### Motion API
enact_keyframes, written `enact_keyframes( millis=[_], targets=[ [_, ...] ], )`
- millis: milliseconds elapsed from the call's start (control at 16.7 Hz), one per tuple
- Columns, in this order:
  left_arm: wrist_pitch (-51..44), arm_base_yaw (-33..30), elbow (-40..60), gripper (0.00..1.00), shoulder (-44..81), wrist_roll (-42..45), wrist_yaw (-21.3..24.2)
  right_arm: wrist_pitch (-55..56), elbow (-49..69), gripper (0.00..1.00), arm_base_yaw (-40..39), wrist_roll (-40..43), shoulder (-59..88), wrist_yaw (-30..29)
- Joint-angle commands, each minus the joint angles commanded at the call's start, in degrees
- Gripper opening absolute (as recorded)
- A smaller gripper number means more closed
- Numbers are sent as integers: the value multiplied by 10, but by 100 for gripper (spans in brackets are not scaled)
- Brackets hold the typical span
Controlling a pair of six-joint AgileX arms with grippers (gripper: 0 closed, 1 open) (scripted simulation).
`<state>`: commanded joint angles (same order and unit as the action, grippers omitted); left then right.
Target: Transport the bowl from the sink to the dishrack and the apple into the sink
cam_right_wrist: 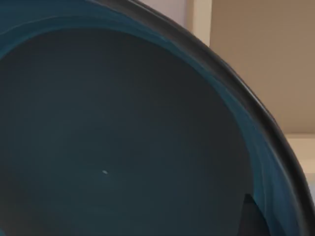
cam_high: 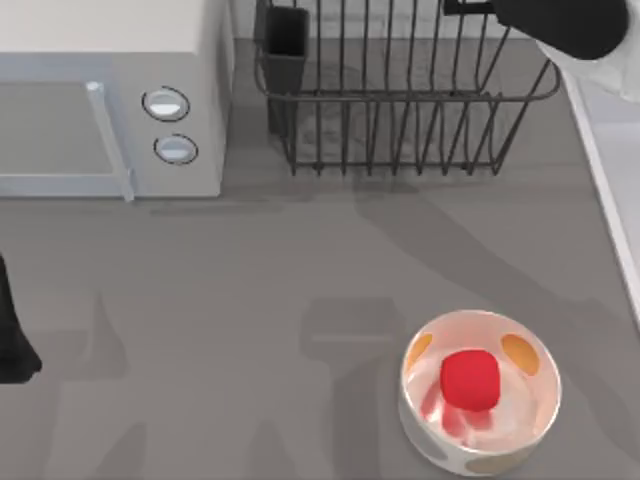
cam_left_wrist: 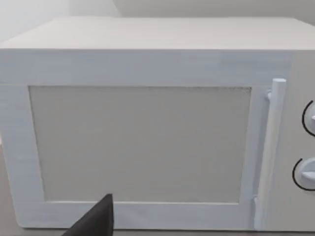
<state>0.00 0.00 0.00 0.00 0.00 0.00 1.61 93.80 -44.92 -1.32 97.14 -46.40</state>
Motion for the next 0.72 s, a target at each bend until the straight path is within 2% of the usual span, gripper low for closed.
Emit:
enact_keyframes(
  millis=[180,540,720],
  targets=[
    [0,0,0,100,0,0,0,75,-30,0,14,2,45,16],
    [0,0,0,100,0,0,0,304,-126,0,62,2,156,61],
    [0,0,0,100,0,0,0,371,-164,0,82,3,192,78]
  ],
)
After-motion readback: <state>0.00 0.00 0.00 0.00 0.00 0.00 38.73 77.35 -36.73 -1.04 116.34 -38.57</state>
